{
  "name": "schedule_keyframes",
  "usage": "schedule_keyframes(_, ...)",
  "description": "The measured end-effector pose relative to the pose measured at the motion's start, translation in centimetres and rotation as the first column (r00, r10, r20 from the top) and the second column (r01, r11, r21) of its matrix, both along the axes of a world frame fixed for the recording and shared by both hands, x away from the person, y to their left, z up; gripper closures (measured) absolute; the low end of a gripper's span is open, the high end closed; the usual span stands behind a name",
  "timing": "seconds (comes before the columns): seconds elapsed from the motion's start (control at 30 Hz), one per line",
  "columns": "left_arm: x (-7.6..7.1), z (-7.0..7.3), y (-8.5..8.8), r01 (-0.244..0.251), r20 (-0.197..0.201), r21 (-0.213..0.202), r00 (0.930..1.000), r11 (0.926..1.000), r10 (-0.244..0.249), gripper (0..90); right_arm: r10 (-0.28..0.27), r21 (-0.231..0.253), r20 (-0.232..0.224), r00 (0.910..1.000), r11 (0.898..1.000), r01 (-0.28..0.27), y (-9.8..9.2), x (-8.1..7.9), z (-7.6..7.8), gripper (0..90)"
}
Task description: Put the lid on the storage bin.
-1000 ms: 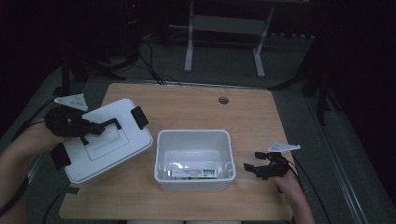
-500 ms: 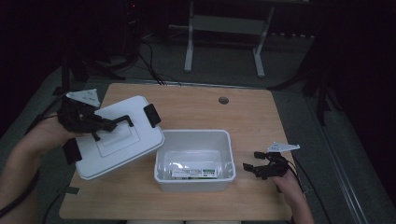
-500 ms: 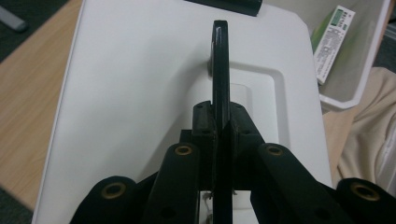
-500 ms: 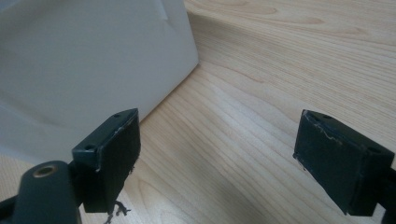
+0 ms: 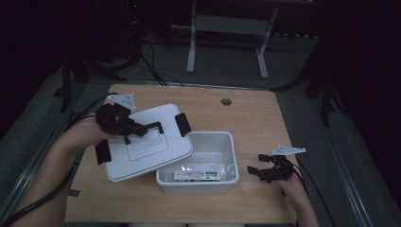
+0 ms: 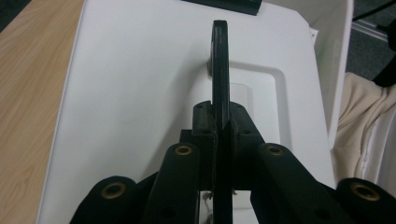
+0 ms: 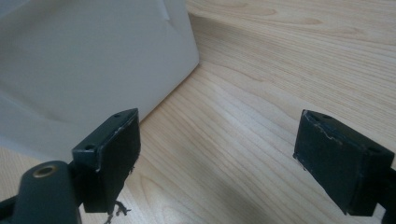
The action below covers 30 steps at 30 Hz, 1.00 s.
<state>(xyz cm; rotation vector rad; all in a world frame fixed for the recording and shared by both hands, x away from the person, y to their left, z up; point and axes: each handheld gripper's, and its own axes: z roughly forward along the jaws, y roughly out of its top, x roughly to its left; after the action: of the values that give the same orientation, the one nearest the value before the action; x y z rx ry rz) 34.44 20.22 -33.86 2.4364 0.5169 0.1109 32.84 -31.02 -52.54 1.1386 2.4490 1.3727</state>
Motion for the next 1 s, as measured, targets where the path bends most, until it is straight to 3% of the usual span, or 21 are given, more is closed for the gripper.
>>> schedule_keyframes(0.27,0.5,-0.2,-3.6,0.060,-0.008,0.003,0.9981,0.9982,-0.060,83.6,-0.006,0.005,0.002,1.0000,1.000,0.006,-0.3,-0.2,-0.1,14.2)
schedule_keyframes(0.6,0.7,0.1,-8.3,0.137,-0.001,-0.001,0.9906,0.9906,-0.137,83.6,-0.006,0.012,0.002,1.0000,1.000,0.006,-0.6,-0.4,-0.1,14.2)
schedule_keyframes(1.0,0.7,-0.6,-13.1,0.227,-0.025,0.025,0.9738,0.9737,-0.226,83.6,-0.010,0.020,0.004,0.9999,1.000,0.010,-0.8,-0.4,0.0,14.3)
